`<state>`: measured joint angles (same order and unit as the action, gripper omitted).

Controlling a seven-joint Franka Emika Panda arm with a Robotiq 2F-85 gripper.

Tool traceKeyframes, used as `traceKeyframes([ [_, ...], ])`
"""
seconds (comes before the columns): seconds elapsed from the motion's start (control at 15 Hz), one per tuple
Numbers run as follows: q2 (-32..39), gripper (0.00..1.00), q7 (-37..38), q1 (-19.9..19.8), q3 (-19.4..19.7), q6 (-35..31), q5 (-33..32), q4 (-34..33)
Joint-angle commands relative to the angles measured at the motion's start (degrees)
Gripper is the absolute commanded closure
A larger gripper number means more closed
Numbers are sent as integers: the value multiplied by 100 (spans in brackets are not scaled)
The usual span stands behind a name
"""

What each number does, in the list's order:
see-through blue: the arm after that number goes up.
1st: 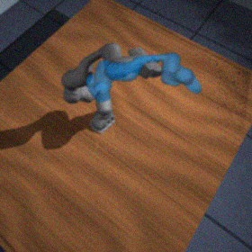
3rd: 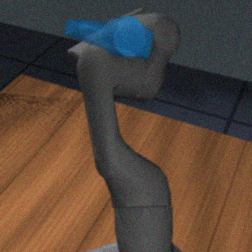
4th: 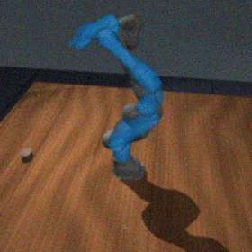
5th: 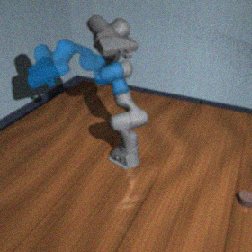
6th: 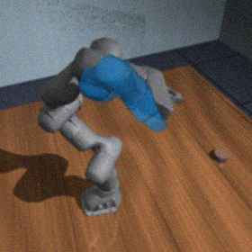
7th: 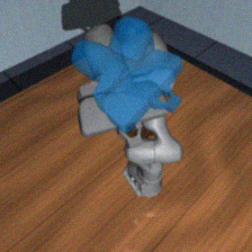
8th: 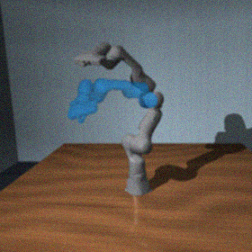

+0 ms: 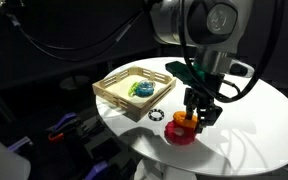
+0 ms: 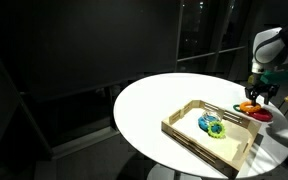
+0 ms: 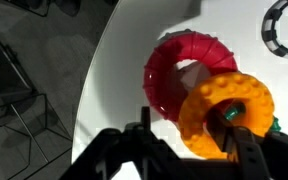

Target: Place the orange toy on the tray

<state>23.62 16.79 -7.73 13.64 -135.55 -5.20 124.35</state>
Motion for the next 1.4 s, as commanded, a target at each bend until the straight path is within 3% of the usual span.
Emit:
traceKeyframes([
  [0.0, 82, 44, 189, 104, 90, 40, -132, -131],
  [0.13, 64, 69, 192, 127, 87, 46, -125, -125],
  [0.2, 54, 70, 191, 137, 85, 49, -123, -123],
  [0.4, -29, 96, 164, 153, 46, 105, -52, -118],
  [0.6, -166, 93, 168, 192, 22, 183, -14, -139],
  [0.73, -295, 98, 179, 223, -4, 257, 22, -170],
  [1.33, -1109, 95, 71, 332, -395, 654, 403, -198],
])
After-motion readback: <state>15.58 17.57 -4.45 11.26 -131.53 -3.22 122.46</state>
